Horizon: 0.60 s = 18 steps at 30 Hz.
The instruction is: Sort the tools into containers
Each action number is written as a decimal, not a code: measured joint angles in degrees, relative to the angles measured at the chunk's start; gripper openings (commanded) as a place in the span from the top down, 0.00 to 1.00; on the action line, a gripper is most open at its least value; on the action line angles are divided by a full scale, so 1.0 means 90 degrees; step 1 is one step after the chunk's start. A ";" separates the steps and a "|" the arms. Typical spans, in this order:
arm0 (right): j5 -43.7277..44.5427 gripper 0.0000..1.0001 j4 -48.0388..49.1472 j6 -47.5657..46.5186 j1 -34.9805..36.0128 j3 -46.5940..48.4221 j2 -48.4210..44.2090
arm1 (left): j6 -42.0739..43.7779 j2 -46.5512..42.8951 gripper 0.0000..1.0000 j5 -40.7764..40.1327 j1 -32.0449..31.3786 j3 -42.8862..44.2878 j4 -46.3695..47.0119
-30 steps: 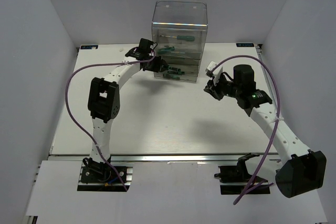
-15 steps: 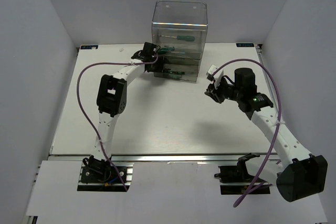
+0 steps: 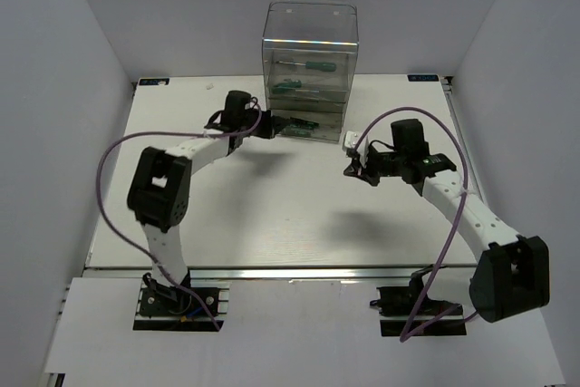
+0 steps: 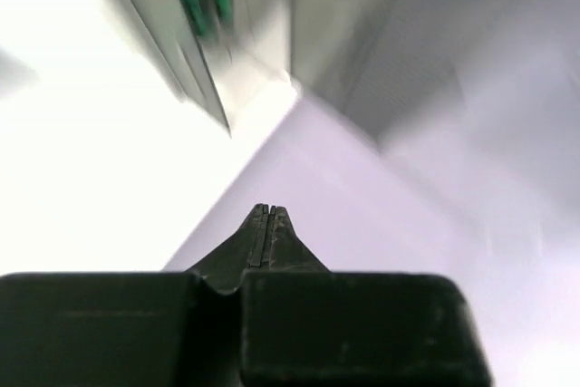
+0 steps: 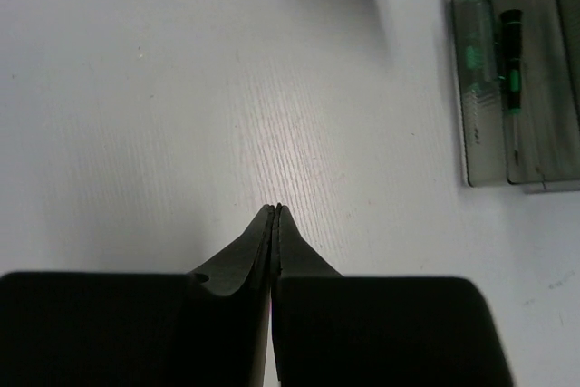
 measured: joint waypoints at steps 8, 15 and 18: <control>0.1188 1.00 0.0466 -0.0493 0.0913 0.0580 0.1979 | 0.1943 -0.3325 0.53 0.0272 0.0517 -0.2523 0.0634; 0.3757 1.00 0.1953 0.0221 0.1894 0.1955 0.4422 | 0.4029 -0.5938 0.36 0.0010 0.0930 -0.3934 -0.0634; 0.4575 1.00 0.2470 0.0262 0.1948 0.2463 0.5151 | 0.4459 -0.6989 0.25 -0.0240 0.0930 -0.4374 -0.1180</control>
